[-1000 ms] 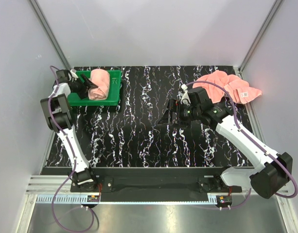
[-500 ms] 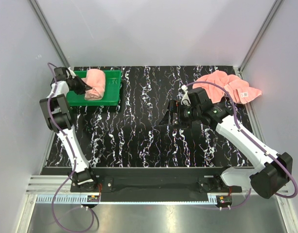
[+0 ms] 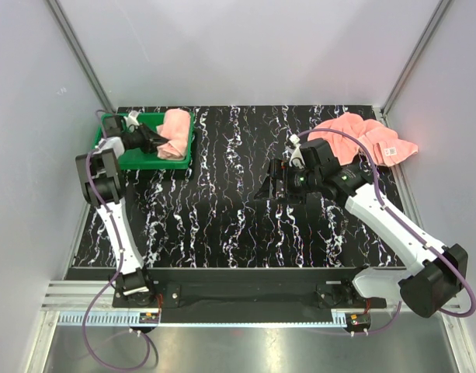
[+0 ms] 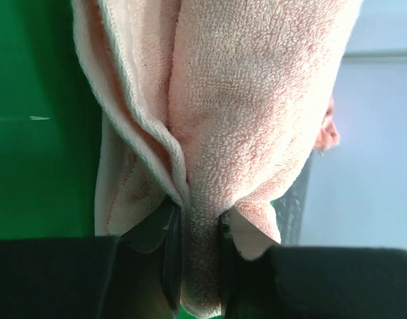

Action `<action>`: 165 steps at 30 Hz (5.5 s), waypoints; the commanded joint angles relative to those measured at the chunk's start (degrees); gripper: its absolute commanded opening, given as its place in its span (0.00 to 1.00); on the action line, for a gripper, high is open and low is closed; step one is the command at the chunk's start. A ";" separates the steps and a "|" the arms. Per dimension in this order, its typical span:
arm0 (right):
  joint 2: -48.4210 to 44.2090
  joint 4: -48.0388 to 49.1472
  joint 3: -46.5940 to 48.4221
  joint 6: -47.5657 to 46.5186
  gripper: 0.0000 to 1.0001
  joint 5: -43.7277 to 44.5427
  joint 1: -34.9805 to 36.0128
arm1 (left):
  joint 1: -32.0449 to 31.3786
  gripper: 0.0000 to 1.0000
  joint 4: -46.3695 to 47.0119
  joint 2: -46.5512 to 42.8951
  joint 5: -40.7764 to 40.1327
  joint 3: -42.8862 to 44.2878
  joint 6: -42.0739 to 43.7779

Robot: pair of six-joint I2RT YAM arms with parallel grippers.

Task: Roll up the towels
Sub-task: Place the rolled towel into the container, then move the towel to the center of the board

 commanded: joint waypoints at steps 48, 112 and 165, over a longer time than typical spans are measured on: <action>1.09 -3.27 5.37 -2.03 1.00 2.37 -0.32 | 5.22 0.99 2.53 -6.28 -14.05 -7.02 -4.55; 56.20 -16.99 48.35 -11.52 0.88 36.65 -23.26 | -29.85 0.99 6.93 -81.96 -49.04 -49.91 12.24; 31.53 -1.93 19.52 3.34 0.80 11.32 7.24 | -26.25 0.99 5.61 -79.77 -48.69 -50.00 12.24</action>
